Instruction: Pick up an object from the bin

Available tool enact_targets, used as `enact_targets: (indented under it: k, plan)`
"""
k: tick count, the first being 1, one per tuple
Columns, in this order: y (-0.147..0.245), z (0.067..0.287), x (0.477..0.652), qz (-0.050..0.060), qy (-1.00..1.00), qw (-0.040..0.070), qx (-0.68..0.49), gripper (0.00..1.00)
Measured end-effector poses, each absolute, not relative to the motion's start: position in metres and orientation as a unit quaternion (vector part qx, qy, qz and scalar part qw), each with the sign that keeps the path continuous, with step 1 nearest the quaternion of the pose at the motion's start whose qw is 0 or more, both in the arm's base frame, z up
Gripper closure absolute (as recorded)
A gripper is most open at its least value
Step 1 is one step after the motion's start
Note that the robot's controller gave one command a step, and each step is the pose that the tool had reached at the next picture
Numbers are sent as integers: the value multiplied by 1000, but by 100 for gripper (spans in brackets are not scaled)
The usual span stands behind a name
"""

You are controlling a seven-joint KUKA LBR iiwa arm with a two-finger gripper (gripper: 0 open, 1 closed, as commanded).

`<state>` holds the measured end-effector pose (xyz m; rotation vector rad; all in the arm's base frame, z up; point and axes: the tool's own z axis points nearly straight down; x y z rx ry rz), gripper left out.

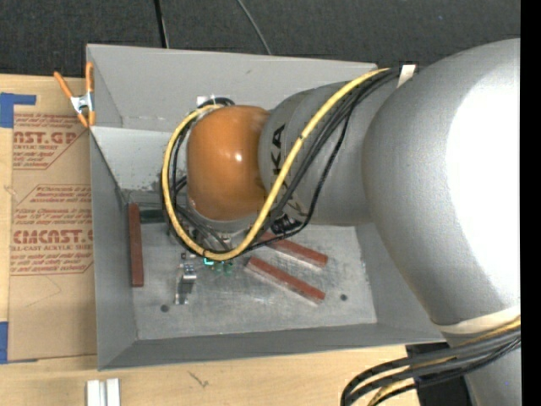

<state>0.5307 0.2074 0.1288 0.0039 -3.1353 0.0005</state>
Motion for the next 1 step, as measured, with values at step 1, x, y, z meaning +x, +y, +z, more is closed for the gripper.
enact_targets:
  k: [1]
  plan:
    - [207, 132, 533, -1, -1000, 0, 0, 0]
